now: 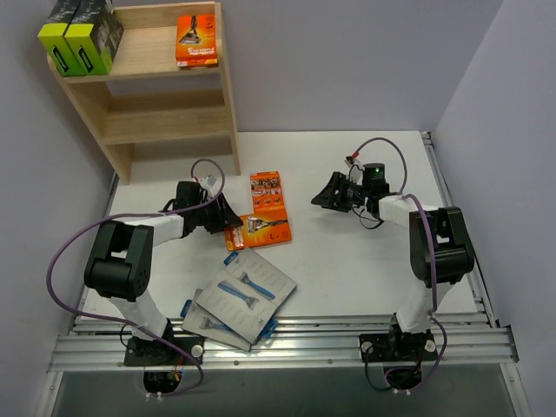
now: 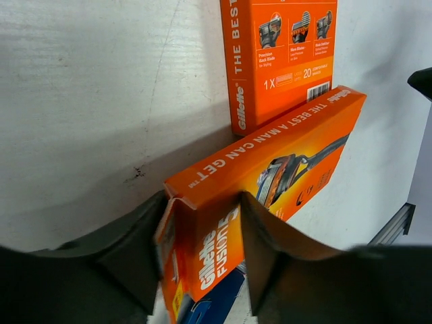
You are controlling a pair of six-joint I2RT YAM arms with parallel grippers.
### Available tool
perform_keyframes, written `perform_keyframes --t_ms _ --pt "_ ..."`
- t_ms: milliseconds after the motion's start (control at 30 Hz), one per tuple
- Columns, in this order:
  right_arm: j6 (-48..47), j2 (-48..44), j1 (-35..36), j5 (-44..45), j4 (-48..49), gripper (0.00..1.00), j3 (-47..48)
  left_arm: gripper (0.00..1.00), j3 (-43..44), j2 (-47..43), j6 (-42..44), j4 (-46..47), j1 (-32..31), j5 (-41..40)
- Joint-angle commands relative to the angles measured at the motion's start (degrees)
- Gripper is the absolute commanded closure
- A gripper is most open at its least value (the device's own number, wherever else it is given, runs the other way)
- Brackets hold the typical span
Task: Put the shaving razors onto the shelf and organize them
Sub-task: Grab a shaving razor with the left arm
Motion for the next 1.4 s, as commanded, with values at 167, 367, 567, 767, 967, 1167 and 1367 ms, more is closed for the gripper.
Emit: perform_keyframes --t_ms 167,367,567,767,967,1167,1367 --pt "-1.41 -1.64 0.12 -1.30 -1.36 0.51 0.31 0.79 2.27 -4.79 0.12 -0.79 1.04 1.87" --pt "-1.41 -3.39 0.21 -0.78 -3.03 0.52 1.10 0.88 7.44 -12.26 -0.23 -6.93 2.36 3.54" --pt "-1.23 -6.82 0.64 0.36 -5.41 0.52 1.62 0.97 11.41 -21.14 -2.95 -10.90 4.47 7.40" --pt "0.79 -11.30 5.38 3.88 -7.34 0.52 2.76 0.98 14.31 -29.31 -7.95 -11.70 11.13 12.14" --pt "11.23 -15.96 12.68 6.61 -1.64 0.51 4.70 0.98 15.63 -35.12 -14.89 -7.05 18.26 11.46" --pt "19.94 -19.57 21.64 9.68 5.83 0.43 9.27 0.98 13.35 -37.58 -25.63 5.35 21.61 10.49" --pt "29.26 -16.33 27.88 12.76 16.99 0.38 12.60 0.97 9.66 -41.45 -34.48 14.65 22.84 7.06"
